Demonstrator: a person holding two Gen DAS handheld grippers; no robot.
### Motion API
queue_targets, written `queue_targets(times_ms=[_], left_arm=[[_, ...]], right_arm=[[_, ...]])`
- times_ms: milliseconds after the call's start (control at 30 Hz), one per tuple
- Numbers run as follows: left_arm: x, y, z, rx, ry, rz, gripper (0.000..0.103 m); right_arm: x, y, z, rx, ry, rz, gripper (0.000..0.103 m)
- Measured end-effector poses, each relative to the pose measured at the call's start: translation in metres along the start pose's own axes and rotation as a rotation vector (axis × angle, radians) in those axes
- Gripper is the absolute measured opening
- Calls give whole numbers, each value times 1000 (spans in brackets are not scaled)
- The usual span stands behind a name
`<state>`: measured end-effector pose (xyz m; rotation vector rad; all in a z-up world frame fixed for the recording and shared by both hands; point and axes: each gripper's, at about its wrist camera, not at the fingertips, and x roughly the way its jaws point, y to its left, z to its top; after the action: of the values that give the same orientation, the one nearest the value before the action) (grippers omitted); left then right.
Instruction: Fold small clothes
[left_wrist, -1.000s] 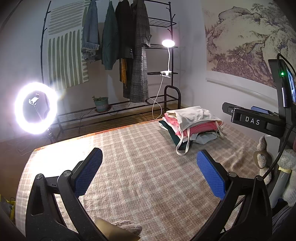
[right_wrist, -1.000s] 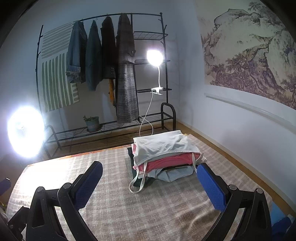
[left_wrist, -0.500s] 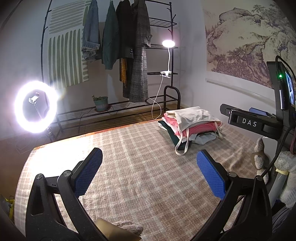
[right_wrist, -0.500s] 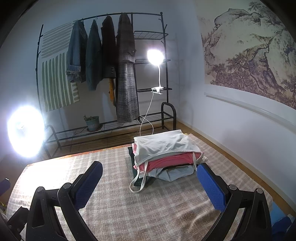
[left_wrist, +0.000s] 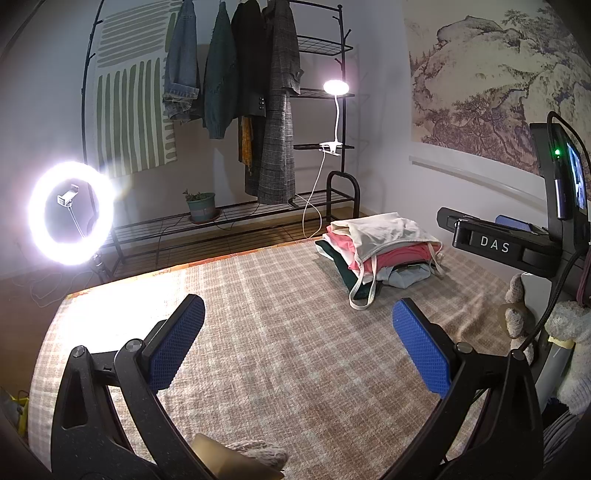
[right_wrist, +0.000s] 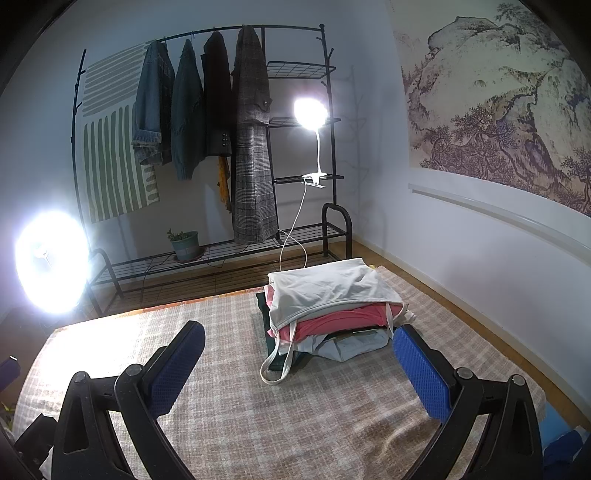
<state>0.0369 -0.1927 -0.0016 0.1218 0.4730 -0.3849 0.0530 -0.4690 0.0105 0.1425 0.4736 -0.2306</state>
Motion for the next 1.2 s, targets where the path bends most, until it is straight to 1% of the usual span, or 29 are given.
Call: queue_targets(times_ms=[1200], left_arm=[[-4, -5, -2, -28, 11, 1, 103]], right_arm=[[-1, 2, -1, 1, 0, -1, 103]])
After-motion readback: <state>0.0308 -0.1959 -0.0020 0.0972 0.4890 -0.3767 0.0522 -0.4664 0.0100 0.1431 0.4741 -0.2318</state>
